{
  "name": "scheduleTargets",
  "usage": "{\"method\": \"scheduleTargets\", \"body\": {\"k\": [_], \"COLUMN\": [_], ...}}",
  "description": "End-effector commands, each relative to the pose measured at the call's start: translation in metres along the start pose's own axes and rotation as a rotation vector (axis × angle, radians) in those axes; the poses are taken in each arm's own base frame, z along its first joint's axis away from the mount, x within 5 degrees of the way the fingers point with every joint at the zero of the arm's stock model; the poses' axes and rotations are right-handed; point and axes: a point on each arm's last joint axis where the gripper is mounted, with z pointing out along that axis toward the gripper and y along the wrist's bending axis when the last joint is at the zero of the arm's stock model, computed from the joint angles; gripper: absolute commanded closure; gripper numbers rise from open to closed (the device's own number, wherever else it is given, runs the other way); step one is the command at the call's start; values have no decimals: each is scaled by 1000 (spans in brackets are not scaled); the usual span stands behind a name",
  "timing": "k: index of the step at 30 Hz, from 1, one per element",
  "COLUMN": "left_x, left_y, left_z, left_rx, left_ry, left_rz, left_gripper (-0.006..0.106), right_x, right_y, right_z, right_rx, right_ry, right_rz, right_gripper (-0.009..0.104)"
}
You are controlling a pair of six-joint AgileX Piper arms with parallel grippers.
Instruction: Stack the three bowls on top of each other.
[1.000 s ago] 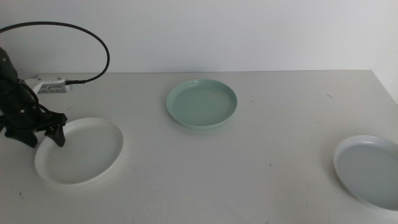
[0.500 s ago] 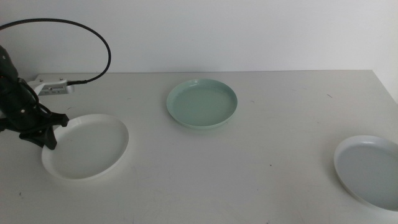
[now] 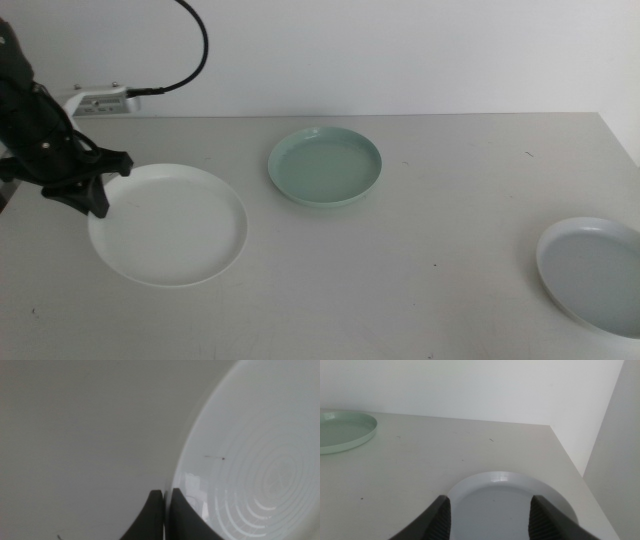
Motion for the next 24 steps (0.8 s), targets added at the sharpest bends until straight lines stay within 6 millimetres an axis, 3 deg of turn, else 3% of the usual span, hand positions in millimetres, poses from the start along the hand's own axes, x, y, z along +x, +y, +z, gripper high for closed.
{"method": "scheduleTargets", "body": {"k": [1,13,19,24], "left_x": [3,12,19,20], "left_y": [-29,-143,-180,-199], "left_z": [-28,-17,-7,14], "left_rx": [24,102,156,189], "left_ry": [-79,-100,-104,-68], "left_rz": [3,150,205,218], "left_gripper": [100,100,100,100], "right_x": [-10,-10,-10,-10], "right_y": [-2,-2,-2,-2], "right_z": [-2,-2,-2,-2], "right_rx": [25,25,25,25], "right_ry": [-100,-100,-100,-100], "right_rz": [-18,-18,-18,-18], "right_gripper": [54,54,54,54]}}
